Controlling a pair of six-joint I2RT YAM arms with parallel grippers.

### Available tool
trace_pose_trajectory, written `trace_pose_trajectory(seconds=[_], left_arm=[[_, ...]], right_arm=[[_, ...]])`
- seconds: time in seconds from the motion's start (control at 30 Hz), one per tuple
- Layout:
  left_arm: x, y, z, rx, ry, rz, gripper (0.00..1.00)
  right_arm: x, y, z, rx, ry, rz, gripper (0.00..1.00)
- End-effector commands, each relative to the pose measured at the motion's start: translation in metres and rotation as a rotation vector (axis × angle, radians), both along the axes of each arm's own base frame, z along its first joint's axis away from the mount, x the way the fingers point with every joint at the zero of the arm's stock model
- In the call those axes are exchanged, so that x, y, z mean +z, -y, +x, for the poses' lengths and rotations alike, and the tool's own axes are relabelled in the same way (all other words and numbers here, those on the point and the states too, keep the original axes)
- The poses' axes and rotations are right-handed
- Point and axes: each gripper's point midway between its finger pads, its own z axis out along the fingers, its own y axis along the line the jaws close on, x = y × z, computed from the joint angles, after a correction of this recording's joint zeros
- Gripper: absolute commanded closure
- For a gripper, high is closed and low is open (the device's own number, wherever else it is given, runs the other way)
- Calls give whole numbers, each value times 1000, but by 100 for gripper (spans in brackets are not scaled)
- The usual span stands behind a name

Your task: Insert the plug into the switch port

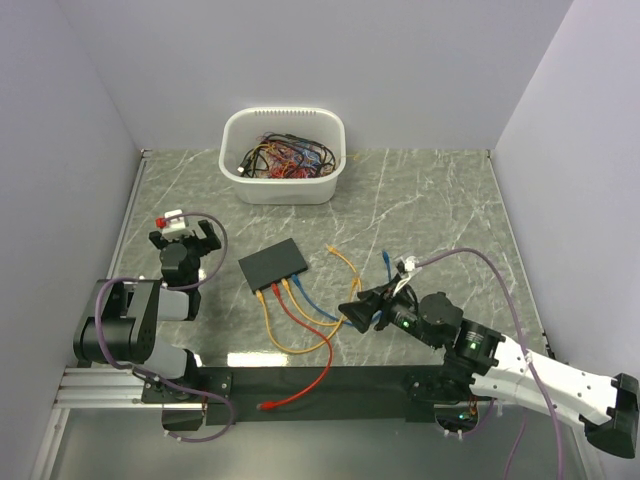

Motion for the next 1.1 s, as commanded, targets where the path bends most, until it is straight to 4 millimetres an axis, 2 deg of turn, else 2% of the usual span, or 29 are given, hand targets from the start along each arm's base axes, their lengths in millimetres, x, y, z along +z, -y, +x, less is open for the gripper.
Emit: trace_pose_trajectory(seconds=[0.0,0.1,0.27,0.4,0.47,1.07], left_arm=[[18,5,4,-26,65,13,1],[19,5,4,-26,68,13,1],[18,5,4,-26,62,13,1],[18,5,4,-26,65,14,1],[18,4,4,-23,62,13,1],[18,5,4,-26,65,13,1]], right_arm=[[-16,1,4,-43,-44,-8,23],[-30,2,4,-64,-101,-24,23],[-41,-5,-5,-14,-149,-41,24],[-43,-4,-3,-35,-161,-38,24],[-51,3,-1,-62,-182,-89,24],[-52,0,-5,-40,-194,-104,25]])
